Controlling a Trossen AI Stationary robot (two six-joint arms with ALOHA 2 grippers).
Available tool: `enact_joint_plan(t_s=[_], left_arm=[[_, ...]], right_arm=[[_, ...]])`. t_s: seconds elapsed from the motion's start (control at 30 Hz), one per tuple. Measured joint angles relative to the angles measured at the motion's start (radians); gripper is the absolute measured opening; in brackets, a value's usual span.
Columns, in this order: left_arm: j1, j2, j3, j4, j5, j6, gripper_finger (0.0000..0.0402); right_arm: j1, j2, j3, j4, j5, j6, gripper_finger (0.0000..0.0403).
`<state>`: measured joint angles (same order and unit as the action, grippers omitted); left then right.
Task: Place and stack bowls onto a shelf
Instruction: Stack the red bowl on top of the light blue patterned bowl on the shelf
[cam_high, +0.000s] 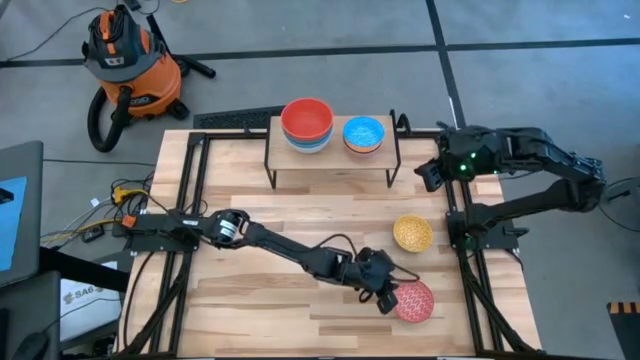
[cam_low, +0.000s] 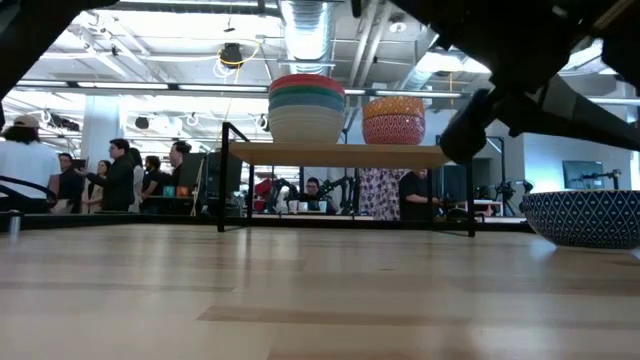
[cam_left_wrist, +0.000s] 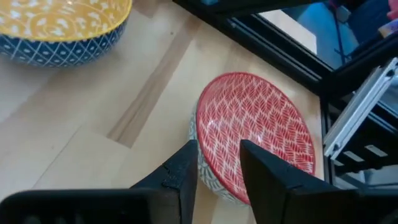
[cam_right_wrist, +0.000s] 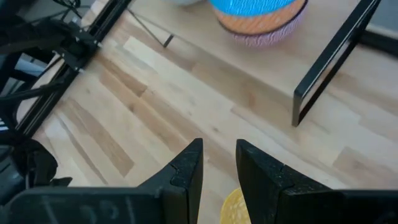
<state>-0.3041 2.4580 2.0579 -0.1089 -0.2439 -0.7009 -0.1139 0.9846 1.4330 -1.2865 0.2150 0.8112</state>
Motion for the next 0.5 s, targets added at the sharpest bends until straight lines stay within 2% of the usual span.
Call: enact_joint_plan(t_s=[0.3,0.5], left_arm=[[-0.009,0.016,0.0,-0.001,-0.101,0.024,0.0181],[-0.006,0.045,-0.001,0.029,-0.086,0.003,0.0203]], right_arm=[[0.135,0.038,0.0,-0.015,0.07,0.119,0.0121],[0.183,0.045,0.0,-0.016,0.087,0.158,0.0121]])
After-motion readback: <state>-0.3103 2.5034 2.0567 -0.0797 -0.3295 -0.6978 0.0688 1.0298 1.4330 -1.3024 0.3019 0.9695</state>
